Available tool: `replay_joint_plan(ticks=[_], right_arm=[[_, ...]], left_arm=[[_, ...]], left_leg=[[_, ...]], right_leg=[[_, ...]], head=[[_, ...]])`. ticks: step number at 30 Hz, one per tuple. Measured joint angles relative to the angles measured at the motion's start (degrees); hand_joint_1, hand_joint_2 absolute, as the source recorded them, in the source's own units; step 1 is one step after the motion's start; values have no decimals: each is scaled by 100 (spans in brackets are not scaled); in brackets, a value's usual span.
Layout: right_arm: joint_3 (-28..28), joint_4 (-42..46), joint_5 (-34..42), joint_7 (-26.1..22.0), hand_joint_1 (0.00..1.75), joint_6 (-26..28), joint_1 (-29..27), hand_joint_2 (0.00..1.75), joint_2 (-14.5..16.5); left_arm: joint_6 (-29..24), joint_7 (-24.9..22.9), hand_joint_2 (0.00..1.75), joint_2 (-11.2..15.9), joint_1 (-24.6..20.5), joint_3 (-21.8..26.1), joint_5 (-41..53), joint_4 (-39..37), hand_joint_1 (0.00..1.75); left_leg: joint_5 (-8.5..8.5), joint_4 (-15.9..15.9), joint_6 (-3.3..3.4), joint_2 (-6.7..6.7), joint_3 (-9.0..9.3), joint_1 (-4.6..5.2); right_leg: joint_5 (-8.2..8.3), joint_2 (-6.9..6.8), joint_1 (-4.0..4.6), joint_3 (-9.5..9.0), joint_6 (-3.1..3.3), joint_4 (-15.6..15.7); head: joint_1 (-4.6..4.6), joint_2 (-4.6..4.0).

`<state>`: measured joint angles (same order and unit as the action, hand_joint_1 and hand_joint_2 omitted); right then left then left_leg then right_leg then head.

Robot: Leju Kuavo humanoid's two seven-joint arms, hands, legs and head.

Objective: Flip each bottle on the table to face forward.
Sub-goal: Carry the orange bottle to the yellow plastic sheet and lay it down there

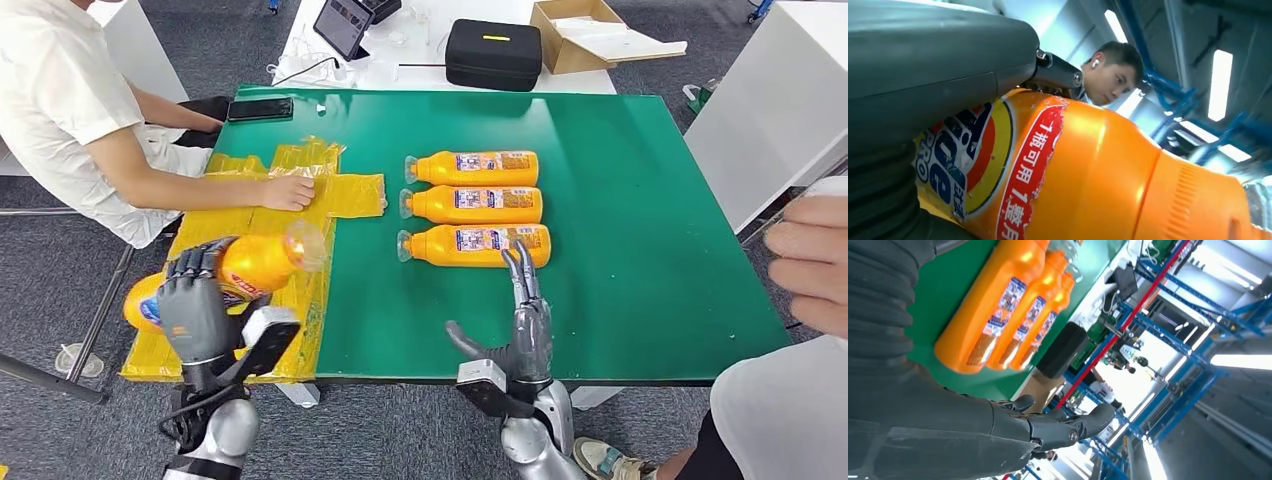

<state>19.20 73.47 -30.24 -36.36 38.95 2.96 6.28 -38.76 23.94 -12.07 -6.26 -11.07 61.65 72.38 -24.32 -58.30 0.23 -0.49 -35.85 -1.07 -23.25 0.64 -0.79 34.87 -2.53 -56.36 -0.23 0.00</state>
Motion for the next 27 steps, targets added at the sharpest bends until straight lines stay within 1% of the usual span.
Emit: replay_joint_plan(ticks=[1,2,4,5,7,9,12,14,15,18,19,21,24,27], right_arm=[[-15,37,4,1,0,-57,-6,175,3],[-23,65,4,1,0,-115,-12,175,8],[-27,101,2,1,0,-216,-20,175,25],[-26,109,2,0,0,-256,-22,175,36],[-23,113,3,0,0,-305,-21,175,59],[-18,113,3,-1,0,-329,-22,175,78],[-15,113,8,-2,0,-356,-22,175,89],[-11,113,31,-14,0,-405,-19,175,96],[-4,112,51,-26,0,-448,-13,175,104],[36,95,125,-75,0,-570,34,175,143],[52,81,149,-92,0,-592,51,175,155],[77,39,202,-132,0,-613,78,175,179],[95,-49,275,-194,0,-618,102,175,206],[114,-162,354,-266,0,-625,132,175,234]], left_arm=[[49,-335,175,21,-102,24,333,-206,175],[135,-641,175,50,-211,14,446,-425,175],[429,-1104,175,120,-423,-62,377,-850,175],[597,-1253,175,162,-528,-123,336,-1051,175],[861,-1420,175,245,-732,-266,280,-1417,175],[987,-1493,175,315,-894,-380,252,-1695,175],[1075,-1534,175,380,-1044,-470,242,-1942,175],[1286,-1588,175,423,-1144,-541,239,-2091,171],[1482,-1619,175,453,-1213,-589,230,-2194,144],[2019,-1645,175,555,-1471,-768,202,-2608,24],[2125,-1628,175,583,-1563,-827,209,-2754,8],[2318,-1577,175,639,-1739,-956,250,-3033,1],[2598,-1470,175,719,-1927,-1163,314,-3349,0],[3001,-1338,175,780,-2106,-1353,283,-3584,0]], left_leg=[[1,0,-1,0,0,0],[2,0,-1,0,0,-1],[5,0,-3,0,0,-1],[7,0,-4,0,-1,-2],[8,0,-4,-1,-3,-2],[8,0,-4,0,-3,-1],[8,0,-4,-1,-4,0],[8,0,-4,-6,-7,0],[8,0,-4,-8,-8,-1],[8,0,-4,-6,-9,-1],[9,0,-5,-6,-9,-1],[12,0,-7,-5,-9,-2],[13,0,-7,-6,-9,-2],[13,0,-7,-8,-10,-1]], right_leg=[[0,0,0,0,0,0],[1,0,1,0,0,0],[1,0,1,0,0,-1],[1,-1,1,0,0,-2],[1,-1,1,0,0,-4],[1,0,0,1,0,-5],[1,0,0,3,-1,-5],[1,-2,0,3,-1,-4],[1,-2,0,3,-1,-5],[1,-1,1,6,-1,-5],[1,-1,1,6,-1,-5],[2,-1,1,6,-1,-6],[2,-2,1,5,-1,-7],[1,-3,0,3,-1,-7]], head=[[0,0],[-1,0],[0,0],[-1,0],[0,1],[1,1],[1,0],[2,0],[2,0],[2,0],[1,0],[2,1],[0,1],[1,0]])
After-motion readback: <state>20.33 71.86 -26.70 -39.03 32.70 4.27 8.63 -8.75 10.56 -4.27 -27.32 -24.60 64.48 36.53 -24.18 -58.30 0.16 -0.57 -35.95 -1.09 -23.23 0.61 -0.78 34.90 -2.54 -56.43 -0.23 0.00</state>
